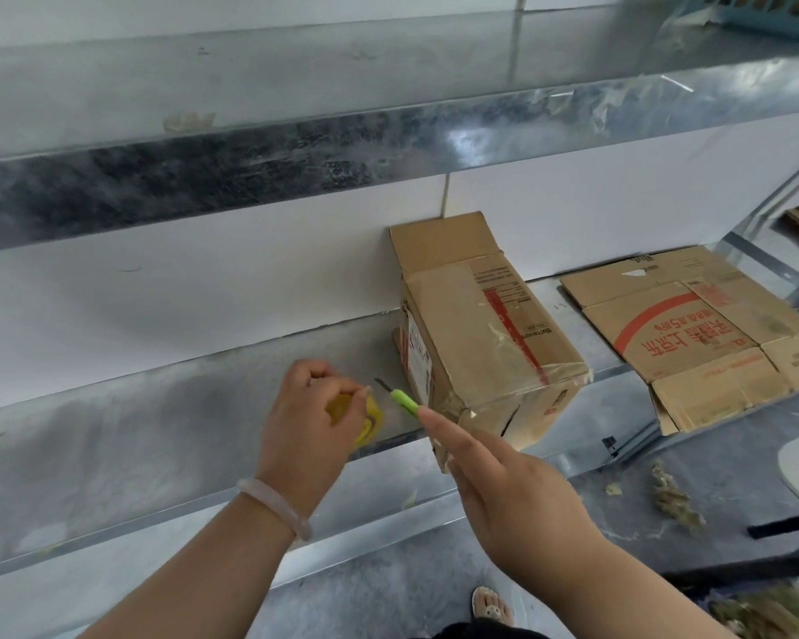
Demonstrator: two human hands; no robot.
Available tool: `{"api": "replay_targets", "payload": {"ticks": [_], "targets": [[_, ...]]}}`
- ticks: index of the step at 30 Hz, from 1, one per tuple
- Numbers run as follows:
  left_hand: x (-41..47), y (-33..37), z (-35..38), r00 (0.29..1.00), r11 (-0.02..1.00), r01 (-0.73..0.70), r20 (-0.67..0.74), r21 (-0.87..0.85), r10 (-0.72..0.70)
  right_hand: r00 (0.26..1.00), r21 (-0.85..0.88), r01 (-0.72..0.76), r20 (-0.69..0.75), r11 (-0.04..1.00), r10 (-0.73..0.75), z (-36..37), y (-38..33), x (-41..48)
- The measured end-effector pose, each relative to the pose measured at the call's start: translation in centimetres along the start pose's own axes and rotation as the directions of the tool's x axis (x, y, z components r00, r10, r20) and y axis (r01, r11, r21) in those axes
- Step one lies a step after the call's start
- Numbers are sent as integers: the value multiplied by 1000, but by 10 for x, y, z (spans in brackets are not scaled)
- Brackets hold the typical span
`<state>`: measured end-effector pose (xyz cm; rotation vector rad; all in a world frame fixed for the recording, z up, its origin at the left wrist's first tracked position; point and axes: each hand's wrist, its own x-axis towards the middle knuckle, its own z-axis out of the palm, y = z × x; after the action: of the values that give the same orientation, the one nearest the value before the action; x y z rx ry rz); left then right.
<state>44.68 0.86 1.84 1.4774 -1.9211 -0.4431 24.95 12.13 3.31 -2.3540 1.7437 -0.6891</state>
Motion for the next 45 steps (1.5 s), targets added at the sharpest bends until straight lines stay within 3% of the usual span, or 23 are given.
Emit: {"api": "replay_targets", "payload": {"ticks": [2, 4, 6, 7, 10, 12, 16, 19, 24, 26, 28, 29, 31, 32, 34, 36, 39, 45], "targets": [[9, -8, -2, 996, 995, -66, -61, 74, 71, 981, 119, 86, -183, 989, -63, -14, 6, 0], [19, -17, -2, 982, 979, -131, -113, 153, 149, 921, 206, 90, -389, 974, -3, -30, 24, -2], [27, -28, 4, 970, 958, -163, -141, 234, 199, 839, 286, -59, -505, 956, 203, -45, 52, -3], [30, -34, 9, 967, 949, -161, -150, 270, 206, 797, 343, -181, -497, 922, 342, -50, 69, -2], [29, -52, 29, 973, 931, -110, -152, 349, 172, 694, 369, -566, -269, 737, 667, -52, 123, 5], [23, -57, 42, 982, 915, -84, -125, 395, 145, 669, 265, -684, -144, 680, 729, -45, 154, 15], [9, -56, 57, 981, 883, -99, -105, 459, 165, 749, 96, -659, -3, 746, 662, -26, 196, 44], [-5, -54, 66, 995, 871, -24, -73, 490, 68, 785, -46, -608, 113, 793, 609, -12, 214, 55], [-21, -47, 76, 1000, 853, 17, -11, 522, -13, 819, -346, -404, 276, 847, 503, 4, 231, 51], [-21, -34, 73, 996, 896, 21, -85, 443, 19, 832, -237, -457, 228, 857, 506, -3, 227, 49], [-22, 0, 66, 977, 978, 100, -203, 183, -62, 824, 141, -567, 90, 812, 560, -18, 207, 45], [-25, 23, 63, 955, 990, 140, -263, -23, -141, 814, 372, -552, 49, 746, 578, -28, 192, 41], [-32, 78, 62, 920, 878, 167, -250, -449, -302, 818, 721, -418, 35, 552, 574, -45, 154, 31], [-34, 104, 62, 911, 769, 196, -176, -609, -372, 837, 811, -371, 81, 452, 542, -51, 135, 26], [-37, 140, 68, 895, 587, 273, -21, -762, -445, 870, 870, -379, 218, 316, 442, -56, 105, 23], [-33, 155, 76, 892, 594, 303, 3, -745, -452, 874, 863, -397, 253, 311, 414, -51, 94, 27], [-24, 157, 81, 861, 696, 373, -52, -614, -506, 853, 813, -413, 188, 410, 487, -43, 92, 40], [-22, 149, 88, 846, 760, 401, -110, -512, -521, 855, 767, -393, 104, 506, 507, -34, 97, 41]]}}
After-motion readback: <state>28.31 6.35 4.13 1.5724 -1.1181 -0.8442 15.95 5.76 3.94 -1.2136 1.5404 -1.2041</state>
